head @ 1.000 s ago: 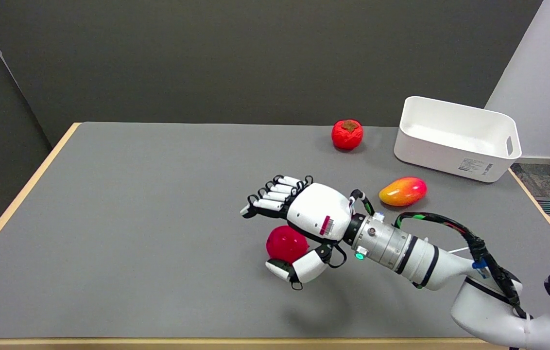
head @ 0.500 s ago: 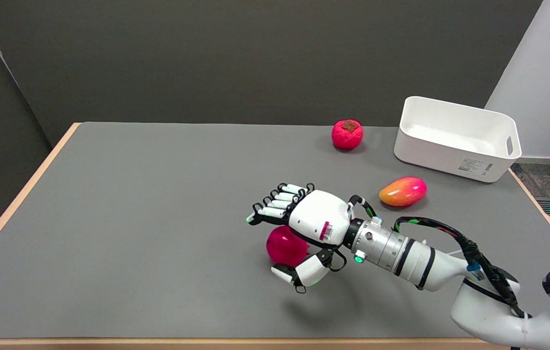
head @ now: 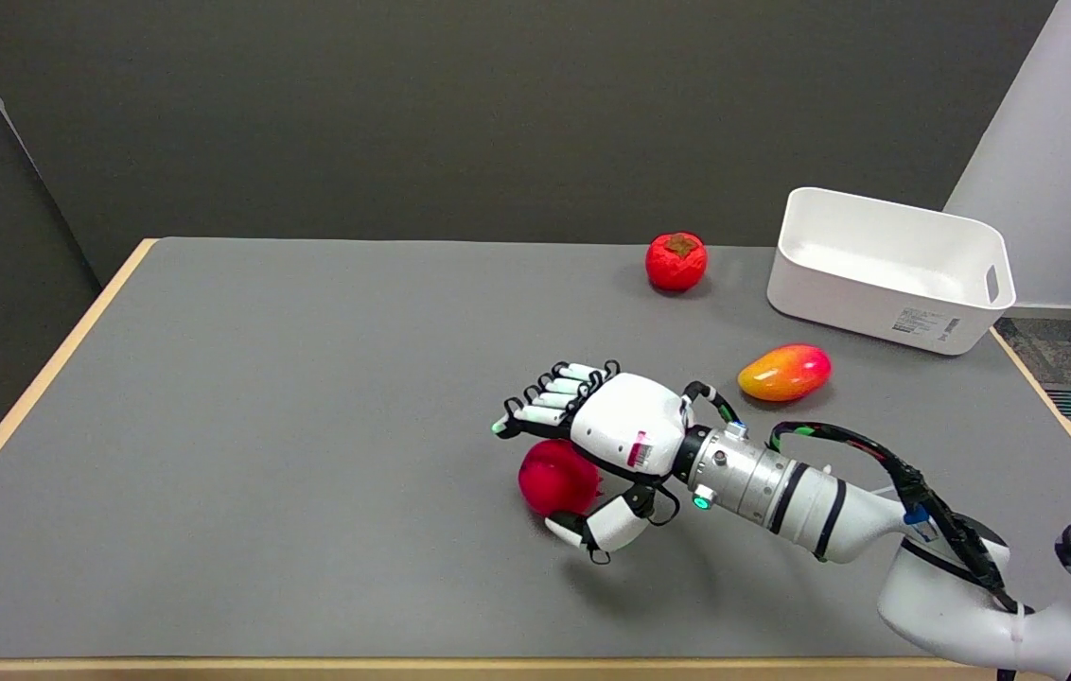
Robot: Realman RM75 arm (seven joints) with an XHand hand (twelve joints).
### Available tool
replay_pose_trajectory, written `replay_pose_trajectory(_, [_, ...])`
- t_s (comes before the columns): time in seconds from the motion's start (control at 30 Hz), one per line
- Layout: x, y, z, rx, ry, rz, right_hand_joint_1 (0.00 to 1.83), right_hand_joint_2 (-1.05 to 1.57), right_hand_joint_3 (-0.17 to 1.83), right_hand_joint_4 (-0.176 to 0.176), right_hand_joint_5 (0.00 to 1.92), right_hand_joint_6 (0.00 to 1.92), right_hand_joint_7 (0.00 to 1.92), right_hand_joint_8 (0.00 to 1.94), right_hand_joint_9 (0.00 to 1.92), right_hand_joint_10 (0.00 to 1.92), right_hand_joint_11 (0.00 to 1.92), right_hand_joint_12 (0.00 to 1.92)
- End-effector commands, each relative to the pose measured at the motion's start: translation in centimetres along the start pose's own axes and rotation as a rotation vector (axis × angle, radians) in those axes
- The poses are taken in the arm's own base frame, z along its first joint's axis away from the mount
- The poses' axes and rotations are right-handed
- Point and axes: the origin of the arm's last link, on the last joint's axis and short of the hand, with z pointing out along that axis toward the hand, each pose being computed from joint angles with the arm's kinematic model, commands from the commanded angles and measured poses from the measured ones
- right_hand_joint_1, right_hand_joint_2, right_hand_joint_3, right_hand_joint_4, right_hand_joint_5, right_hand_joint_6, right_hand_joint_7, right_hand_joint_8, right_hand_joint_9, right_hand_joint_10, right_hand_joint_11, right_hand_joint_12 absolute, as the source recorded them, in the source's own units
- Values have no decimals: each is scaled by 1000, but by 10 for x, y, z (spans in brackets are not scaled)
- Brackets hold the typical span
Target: Pick up the pomegranate.
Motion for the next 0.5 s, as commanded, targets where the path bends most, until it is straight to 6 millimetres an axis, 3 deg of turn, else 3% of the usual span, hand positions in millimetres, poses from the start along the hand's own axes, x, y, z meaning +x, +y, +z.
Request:
replay_pose_trajectory(0.03, [-10, 8, -1, -22, -30, -3, 755, 601, 939, 70, 301, 541, 433, 444, 307, 899, 188, 1369])
replay_pose_trajectory(0.23, [-10, 11, -1, -17, -16, 1, 822, 607, 955, 76, 332, 610, 460, 472, 341, 920, 216, 1389])
replay_pose_trajectory(0.5, [-11, 15, -2, -19, -11, 1, 895, 641, 948, 100, 414, 850, 535, 578, 428, 993, 275, 1442])
